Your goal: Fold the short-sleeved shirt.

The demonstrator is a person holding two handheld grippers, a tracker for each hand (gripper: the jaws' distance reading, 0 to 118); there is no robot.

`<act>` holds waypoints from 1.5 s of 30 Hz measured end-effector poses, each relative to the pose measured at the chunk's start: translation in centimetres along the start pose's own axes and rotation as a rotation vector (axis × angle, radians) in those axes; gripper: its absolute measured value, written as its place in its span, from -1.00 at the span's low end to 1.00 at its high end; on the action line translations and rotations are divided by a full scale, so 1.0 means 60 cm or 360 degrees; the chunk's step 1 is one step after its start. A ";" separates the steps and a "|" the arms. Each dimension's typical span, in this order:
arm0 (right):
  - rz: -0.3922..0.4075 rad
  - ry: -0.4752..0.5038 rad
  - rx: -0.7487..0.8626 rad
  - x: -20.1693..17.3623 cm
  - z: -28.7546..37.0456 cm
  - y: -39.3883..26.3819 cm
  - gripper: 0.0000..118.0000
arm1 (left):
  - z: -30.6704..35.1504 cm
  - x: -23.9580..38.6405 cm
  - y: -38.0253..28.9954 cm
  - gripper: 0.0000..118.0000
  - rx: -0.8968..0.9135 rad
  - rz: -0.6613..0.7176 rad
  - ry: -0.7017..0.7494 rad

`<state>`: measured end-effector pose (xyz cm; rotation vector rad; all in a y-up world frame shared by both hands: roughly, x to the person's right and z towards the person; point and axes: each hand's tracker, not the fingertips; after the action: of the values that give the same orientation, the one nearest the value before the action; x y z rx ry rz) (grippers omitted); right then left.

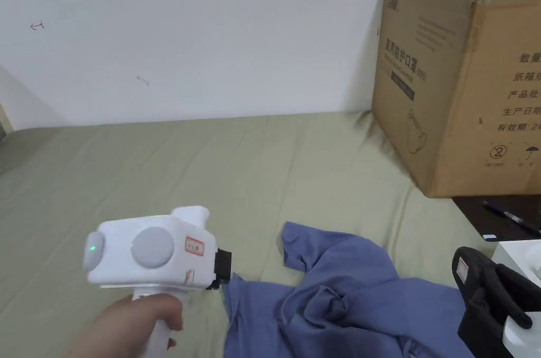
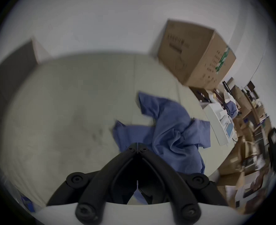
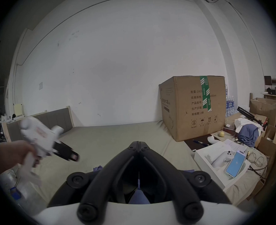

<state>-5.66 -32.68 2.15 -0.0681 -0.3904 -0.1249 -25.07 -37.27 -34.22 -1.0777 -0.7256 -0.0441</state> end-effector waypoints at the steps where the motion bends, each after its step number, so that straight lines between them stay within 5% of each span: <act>1: 0.0001 0.0011 -0.0011 0.003 -0.006 -0.003 -1.00 | -0.036 -0.009 0.009 -1.00 -0.0039 0.0055 0.0099; 4: 0.0023 0.0015 -0.0055 0.012 -0.024 -0.016 -1.00 | -0.128 -0.036 0.025 -0.86 -0.0101 0.0058 0.0278; 7: 0.0029 0.0033 -0.0123 0.028 -0.043 -0.039 -1.00 | -0.189 -0.061 0.040 0.83 -0.0158 0.0075 0.0169; 8: 0.0037 0.0031 -0.0156 0.032 -0.050 -0.048 -1.00 | -0.201 -0.067 0.035 0.97 -0.0158 0.0093 0.0180; 13: -0.0056 0.0046 -0.0232 0.048 -0.073 -0.083 -1.00 | -0.244 -0.071 0.022 0.85 -0.0205 0.0137 0.0245; 16: -0.0104 0.0044 -0.0265 0.045 -0.085 -0.095 -1.00 | -0.257 -0.048 0.002 0.51 -0.0206 0.0010 0.0254; 18: -0.0103 0.0031 -0.0315 0.040 -0.096 -0.103 -1.00 | -0.249 -0.026 -0.010 -0.08 -0.0165 -0.0192 0.0300; 20: -0.0110 0.0032 -0.0329 0.037 -0.105 -0.105 -1.00 | -0.234 -0.016 -0.021 -0.98 -0.0115 -0.0319 0.0278; 22: -0.0101 0.0046 -0.0317 0.037 -0.121 -0.095 -1.00 | -0.208 -0.011 -0.029 -0.98 0.0003 -0.0238 0.0030; 26: 0.0042 0.0106 -0.0371 0.049 -0.229 -0.036 -1.00 | -0.167 -0.015 -0.052 -0.98 0.0175 -0.0134 0.0052; 28: 0.0140 0.0190 -0.0671 0.056 -0.336 -0.004 -1.00 | -0.153 -0.025 -0.073 -0.98 0.0229 -0.0054 0.0030; 32: 0.0096 0.0415 -0.1316 0.053 -0.560 -0.003 -0.96 | -0.149 -0.031 -0.097 -0.98 0.0254 -0.0002 -0.0005; 33: 0.0041 0.0429 -0.1420 0.052 -0.605 -0.014 -0.59 | -0.149 -0.029 -0.100 -0.98 0.0252 -0.0008 -0.0002; 35: -0.0028 0.0421 -0.1680 0.045 -0.682 -0.049 0.99 | -0.154 -0.026 -0.104 -0.98 0.0251 -0.0056 0.0028; 37: -0.0017 0.0304 -0.1631 0.042 -0.722 -0.080 0.82 | -0.157 -0.026 -0.107 -0.98 0.0251 -0.0091 0.0031; 40: 0.0052 0.0111 -0.1648 0.037 -0.760 -0.122 0.85 | -0.159 -0.034 -0.109 -0.98 0.0254 -0.0087 0.0014; 45: 0.0058 0.0077 -0.1779 0.033 -0.807 -0.181 0.70 | -0.166 -0.053 -0.114 -0.98 0.0238 -0.0009 -0.0029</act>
<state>12.83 -48.00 -41.30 -1.1713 -0.2310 -0.2965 -24.92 -49.74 -33.28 -0.9342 -0.7364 0.0150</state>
